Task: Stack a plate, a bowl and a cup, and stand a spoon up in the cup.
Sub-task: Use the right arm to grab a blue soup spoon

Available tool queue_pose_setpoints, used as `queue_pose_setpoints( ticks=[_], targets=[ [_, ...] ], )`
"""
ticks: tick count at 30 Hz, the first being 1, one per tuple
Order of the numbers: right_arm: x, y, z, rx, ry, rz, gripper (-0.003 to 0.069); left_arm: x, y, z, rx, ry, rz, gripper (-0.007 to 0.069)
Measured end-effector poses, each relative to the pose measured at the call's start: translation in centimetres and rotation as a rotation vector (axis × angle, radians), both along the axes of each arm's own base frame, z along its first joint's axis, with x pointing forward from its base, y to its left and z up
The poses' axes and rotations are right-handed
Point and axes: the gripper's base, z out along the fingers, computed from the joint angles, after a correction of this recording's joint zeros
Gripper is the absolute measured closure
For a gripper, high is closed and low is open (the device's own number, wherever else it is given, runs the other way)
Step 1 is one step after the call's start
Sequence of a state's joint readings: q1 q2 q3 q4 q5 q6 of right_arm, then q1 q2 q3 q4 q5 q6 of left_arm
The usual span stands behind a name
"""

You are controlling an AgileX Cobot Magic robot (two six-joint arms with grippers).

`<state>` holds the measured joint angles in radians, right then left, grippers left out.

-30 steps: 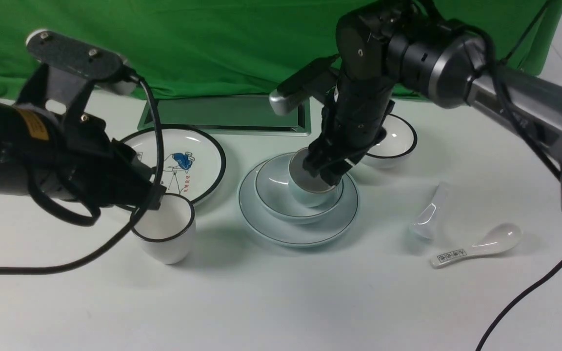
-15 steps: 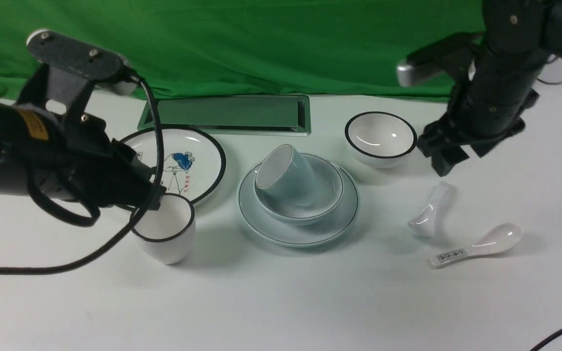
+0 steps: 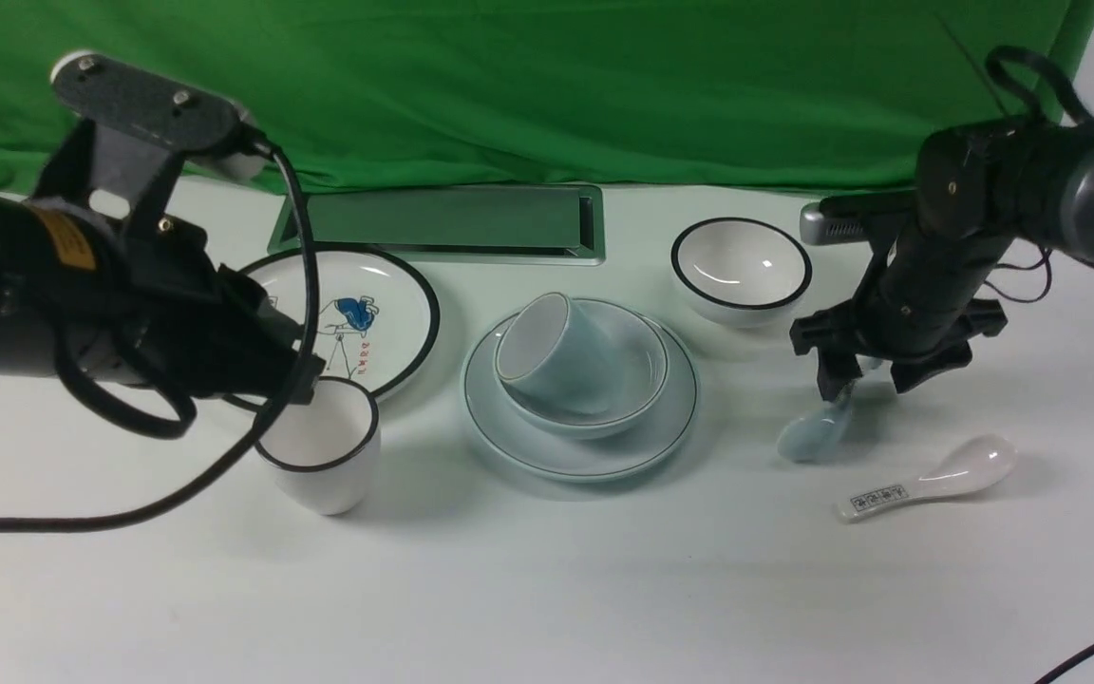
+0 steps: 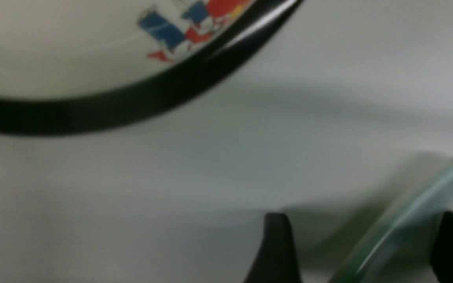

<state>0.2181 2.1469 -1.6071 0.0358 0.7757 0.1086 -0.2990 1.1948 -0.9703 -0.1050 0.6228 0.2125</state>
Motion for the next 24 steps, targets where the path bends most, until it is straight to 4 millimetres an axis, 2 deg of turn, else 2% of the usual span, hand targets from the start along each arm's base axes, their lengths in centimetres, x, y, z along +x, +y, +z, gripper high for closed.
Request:
queue_pose_setpoints(
  ticks=[3,5,7,11,15,16,17,20,24],
  targets=[
    [0.2,0.1,0.0,0.008,-0.022,-0.007,0.013,0.0,0.0,0.0,0.0,-0.001,0.0,0.0631],
    [0.3,0.2,0.0,0.023,-0.031,-0.018,0.0181,0.0,0.0,0.0,-0.001,-0.002,0.0,0.0631],
    [0.3,0.3,0.0,0.038,-0.027,-0.018,0.0257,0.0,0.0,0.0,-0.001,-0.004,0.0,0.0631],
    [0.2,0.5,0.0,0.047,-0.018,0.017,0.0495,0.1,0.0,0.1,-0.003,-0.008,0.002,0.0631],
    [0.0,0.5,0.6,0.043,-0.017,0.053,0.0494,0.1,0.0,0.0,-0.003,-0.008,0.002,0.0631],
    [-0.2,0.4,2.0,0.04,-0.043,0.083,0.0494,0.1,0.0,0.0,-0.003,-0.008,0.002,0.0631],
    [-0.3,0.4,2.1,0.04,-0.048,0.086,0.0494,0.1,0.0,0.0,-0.003,-0.008,0.002,0.0631],
    [-1.0,0.3,6.2,0.037,-0.142,0.143,0.0494,0.1,0.0,0.0,-0.001,-0.009,0.001,0.0631],
    [-2.1,0.0,10.6,0.032,-0.253,0.194,0.0494,0.1,0.0,0.1,-0.001,-0.014,0.002,0.0631]
  ],
)
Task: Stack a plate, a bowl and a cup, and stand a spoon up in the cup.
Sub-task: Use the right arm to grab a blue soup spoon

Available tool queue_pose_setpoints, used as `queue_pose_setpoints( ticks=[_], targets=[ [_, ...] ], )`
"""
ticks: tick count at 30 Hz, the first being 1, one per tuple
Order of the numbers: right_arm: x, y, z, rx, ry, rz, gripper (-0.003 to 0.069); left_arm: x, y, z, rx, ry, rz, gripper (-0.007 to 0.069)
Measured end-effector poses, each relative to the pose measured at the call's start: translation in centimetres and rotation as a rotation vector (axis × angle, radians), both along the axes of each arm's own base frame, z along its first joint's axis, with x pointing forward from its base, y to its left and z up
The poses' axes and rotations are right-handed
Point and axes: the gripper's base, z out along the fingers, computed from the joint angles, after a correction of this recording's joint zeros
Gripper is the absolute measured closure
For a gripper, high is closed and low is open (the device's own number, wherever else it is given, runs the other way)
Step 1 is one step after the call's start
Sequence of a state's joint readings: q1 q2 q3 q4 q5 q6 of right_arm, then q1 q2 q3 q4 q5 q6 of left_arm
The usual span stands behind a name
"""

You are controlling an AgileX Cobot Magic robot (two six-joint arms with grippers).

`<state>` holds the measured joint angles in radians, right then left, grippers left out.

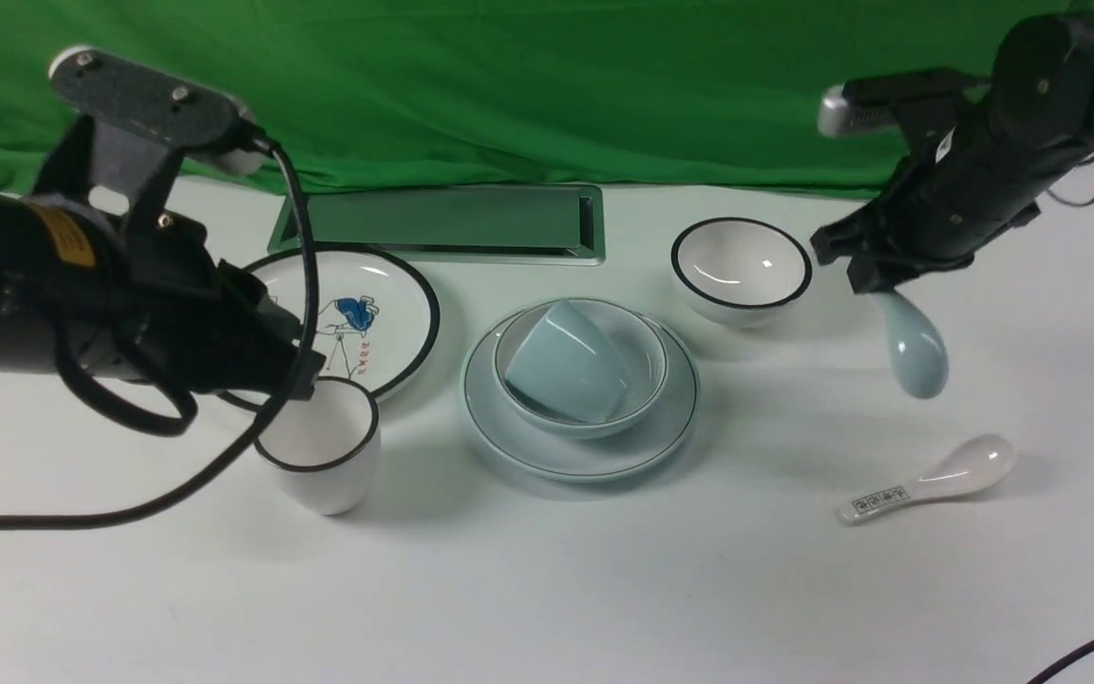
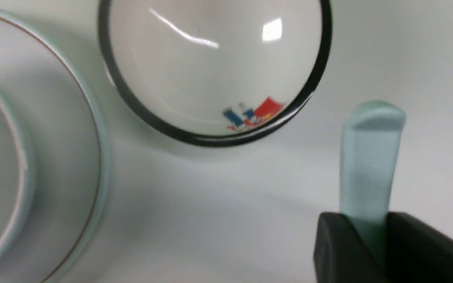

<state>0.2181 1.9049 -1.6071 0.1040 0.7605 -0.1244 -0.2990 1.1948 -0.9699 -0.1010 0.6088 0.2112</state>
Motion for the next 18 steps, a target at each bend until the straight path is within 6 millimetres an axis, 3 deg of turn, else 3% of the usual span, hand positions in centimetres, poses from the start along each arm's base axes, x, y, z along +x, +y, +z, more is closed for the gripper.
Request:
queue_pose_setpoints(
  ticks=[4,9,13,15,18],
  targets=[
    [-0.7,-0.2,2.4,0.0,-0.072,0.026,0.0494,0.0,0.0,0.0,-0.001,-0.002,0.0,0.0631],
    [-0.8,-0.2,2.2,-0.003,-0.065,0.027,0.0494,0.0,0.0,0.0,0.0,-0.002,-0.001,0.0631],
    [-0.8,-0.2,0.2,-0.012,-0.019,0.026,0.0494,0.0,0.0,0.0,-0.001,-0.004,0.0,0.0631],
    [-0.4,-0.1,-2.3,-0.019,0.014,0.026,0.0494,0.1,0.0,-0.1,-0.005,-0.013,0.002,0.0631],
    [0.1,0.0,-3.9,-0.017,0.021,0.018,0.0494,0.0,0.0,-0.3,-0.007,-0.008,0.003,0.0631]
  ],
)
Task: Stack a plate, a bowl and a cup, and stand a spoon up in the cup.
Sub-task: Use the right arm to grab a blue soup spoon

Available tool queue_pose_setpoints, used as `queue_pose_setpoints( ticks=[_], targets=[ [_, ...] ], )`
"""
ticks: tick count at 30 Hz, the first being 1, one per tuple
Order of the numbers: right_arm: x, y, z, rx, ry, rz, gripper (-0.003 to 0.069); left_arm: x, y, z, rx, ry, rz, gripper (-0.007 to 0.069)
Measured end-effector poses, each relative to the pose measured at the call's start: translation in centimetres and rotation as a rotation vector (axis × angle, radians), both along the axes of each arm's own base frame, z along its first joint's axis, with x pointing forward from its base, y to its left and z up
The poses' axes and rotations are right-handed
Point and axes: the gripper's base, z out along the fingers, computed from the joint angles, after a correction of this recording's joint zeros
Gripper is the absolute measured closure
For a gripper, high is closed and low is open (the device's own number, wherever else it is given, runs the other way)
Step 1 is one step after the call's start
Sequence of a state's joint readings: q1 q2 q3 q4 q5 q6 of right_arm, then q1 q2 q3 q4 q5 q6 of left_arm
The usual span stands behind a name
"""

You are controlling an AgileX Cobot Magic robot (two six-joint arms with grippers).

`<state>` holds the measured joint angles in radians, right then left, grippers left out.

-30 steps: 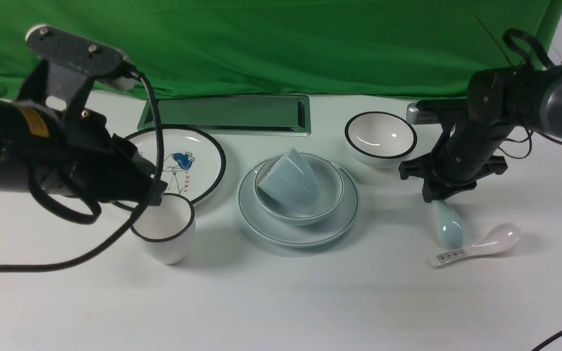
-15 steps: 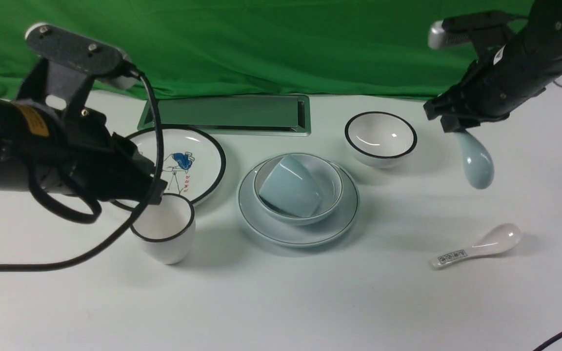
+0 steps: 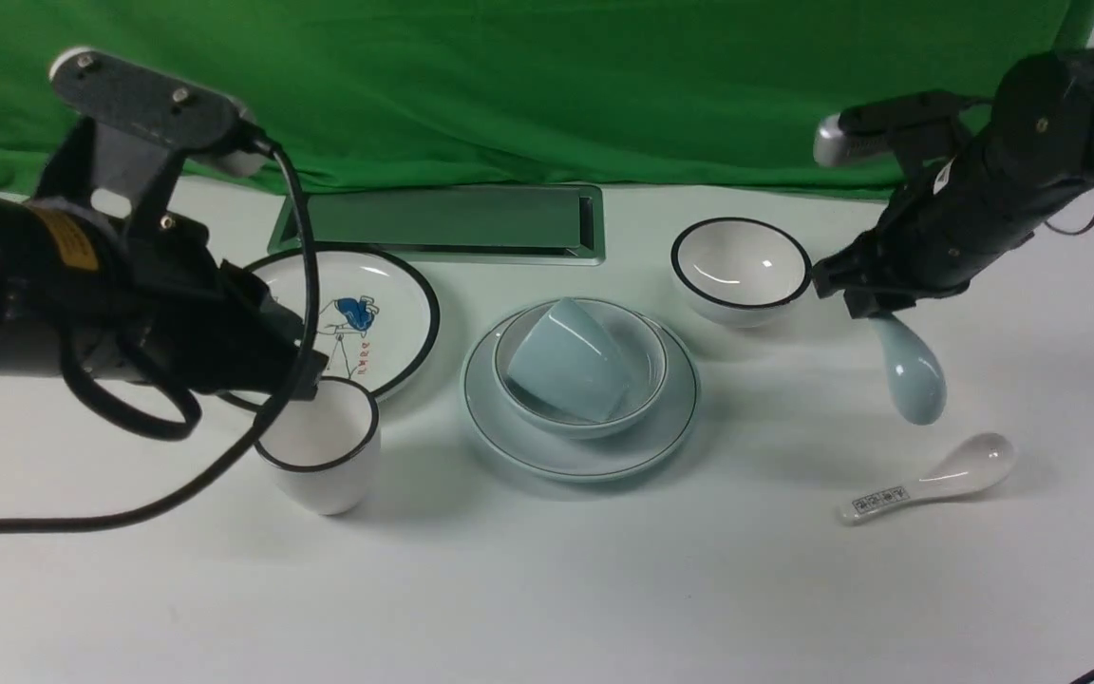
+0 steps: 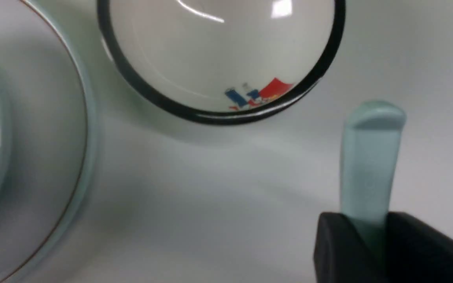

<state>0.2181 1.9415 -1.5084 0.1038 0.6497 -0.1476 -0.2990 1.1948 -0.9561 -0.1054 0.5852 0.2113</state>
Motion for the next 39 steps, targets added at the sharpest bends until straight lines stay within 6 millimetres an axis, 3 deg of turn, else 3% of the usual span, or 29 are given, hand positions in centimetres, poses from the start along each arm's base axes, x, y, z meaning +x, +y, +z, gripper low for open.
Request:
queue_pose_setpoints(
  ticks=[4,9,20,24,30,39],
  targets=[
    [1.2,0.3,-2.6,0.029,-0.008,-0.052,0.0494,0.1,-0.1,-0.5,-0.005,0.02,0.002,0.0631],
    [1.6,0.3,-4.0,0.035,0.009,-0.071,0.0494,0.8,-0.5,-1.4,-0.024,0.071,0.007,0.0631],
    [1.4,0.3,-4.3,0.025,0.036,-0.066,0.0494,3.7,-2.2,-0.2,0.004,0.113,-0.126,0.0631],
    [1.4,0.3,-4.3,0.025,0.039,-0.066,0.0494,4.8,-3.1,-0.6,-0.033,0.141,-0.17,0.0631],
    [1.6,0.3,-4.8,0.025,0.037,-0.065,0.0494,6.7,-4.2,-3.0,-0.056,0.206,-0.208,0.0631],
    [1.7,0.4,-5.3,0.022,0.048,-0.065,0.0494,8.2,-4.7,-5.0,-0.062,0.215,-0.217,0.0631]
  ],
)
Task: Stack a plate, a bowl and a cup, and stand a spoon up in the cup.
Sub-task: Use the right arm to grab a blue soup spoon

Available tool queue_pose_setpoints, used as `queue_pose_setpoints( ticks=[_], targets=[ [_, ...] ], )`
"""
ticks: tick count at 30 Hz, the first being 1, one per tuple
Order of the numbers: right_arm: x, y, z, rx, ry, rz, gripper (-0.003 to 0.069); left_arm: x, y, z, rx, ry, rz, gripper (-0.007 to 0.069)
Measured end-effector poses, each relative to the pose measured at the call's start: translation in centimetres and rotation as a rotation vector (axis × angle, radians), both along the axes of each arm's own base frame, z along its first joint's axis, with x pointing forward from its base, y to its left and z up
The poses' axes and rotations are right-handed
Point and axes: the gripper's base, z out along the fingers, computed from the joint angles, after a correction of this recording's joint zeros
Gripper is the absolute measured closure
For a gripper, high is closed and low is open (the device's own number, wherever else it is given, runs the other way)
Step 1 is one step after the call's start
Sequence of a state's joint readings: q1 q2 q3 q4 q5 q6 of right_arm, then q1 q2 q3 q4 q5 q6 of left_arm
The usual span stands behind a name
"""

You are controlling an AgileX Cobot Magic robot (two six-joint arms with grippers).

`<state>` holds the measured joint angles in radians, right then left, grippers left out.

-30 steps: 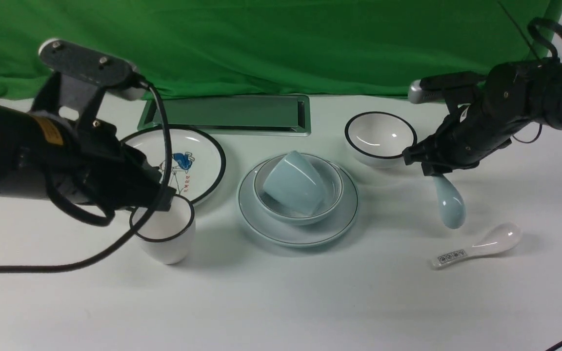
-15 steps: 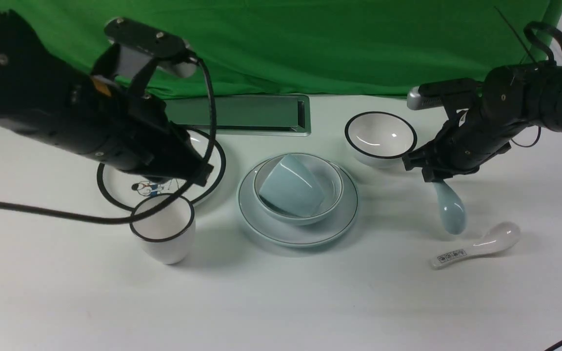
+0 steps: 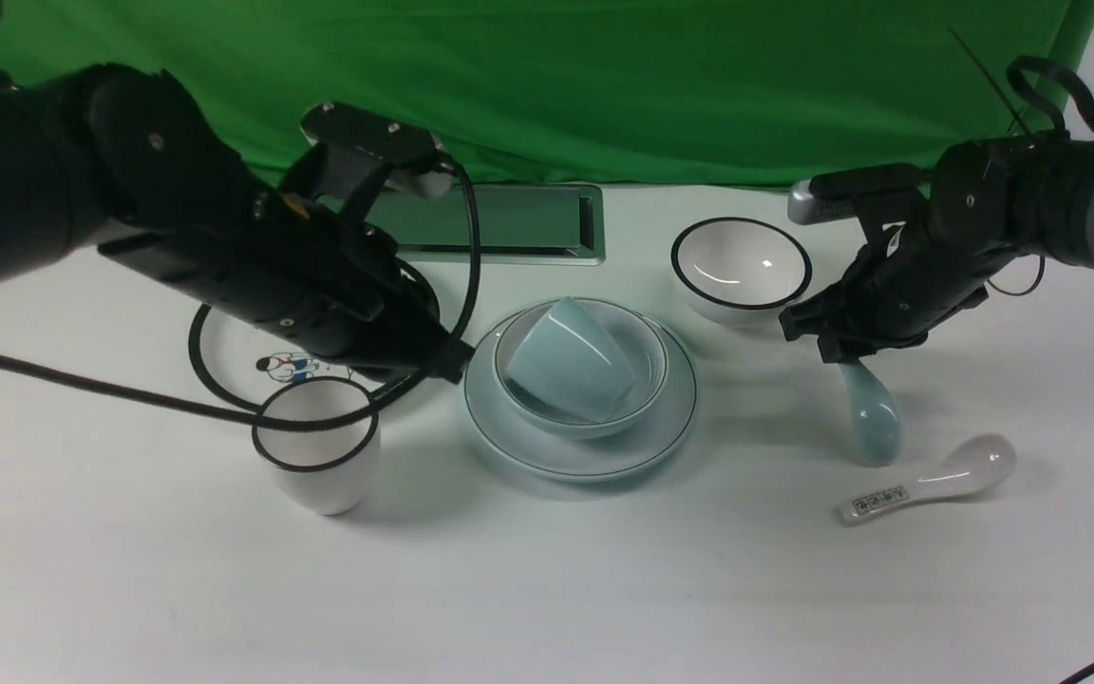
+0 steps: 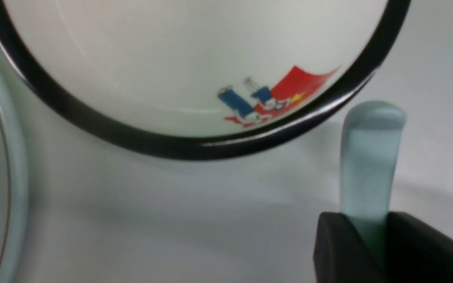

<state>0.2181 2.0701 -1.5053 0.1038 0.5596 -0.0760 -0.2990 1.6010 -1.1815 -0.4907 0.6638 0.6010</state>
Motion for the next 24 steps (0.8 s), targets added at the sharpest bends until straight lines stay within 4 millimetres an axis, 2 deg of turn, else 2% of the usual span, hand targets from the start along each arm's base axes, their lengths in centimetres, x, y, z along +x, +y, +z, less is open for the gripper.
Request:
queue_pose_setpoints(
  ticks=[4,11,15,20,21,22,24],
  targets=[
    [0.0,0.0,0.0,0.0,-0.001,0.0,0.0494,0.5,-0.3,-0.2,-0.011,-0.008,-0.011,0.0631],
    [0.0,0.0,0.0,0.0,0.0,0.0,0.0493,2.4,-1.4,0.5,-0.032,0.046,-0.063,0.0631],
    [0.0,0.0,0.0,-0.002,0.0,0.004,0.0487,4.6,-2.3,0.4,-0.034,0.073,-0.098,0.0613],
    [0.0,0.0,0.0,-0.013,-0.003,0.027,0.0483,7.1,-3.2,-0.5,-0.039,0.106,-0.109,0.0498],
    [0.0,0.0,0.0,-0.015,-0.002,0.032,0.0483,8.0,-3.6,-0.6,-0.047,0.119,-0.103,0.0435],
    [0.0,0.0,0.0,-0.015,-0.002,0.032,0.0482,8.2,-3.6,-0.9,-0.046,0.13,-0.102,0.0416],
    [0.0,0.0,0.0,-0.019,-0.001,0.04,0.048,9.6,-4.2,-1.3,-0.054,0.147,-0.105,0.0288]
  ],
)
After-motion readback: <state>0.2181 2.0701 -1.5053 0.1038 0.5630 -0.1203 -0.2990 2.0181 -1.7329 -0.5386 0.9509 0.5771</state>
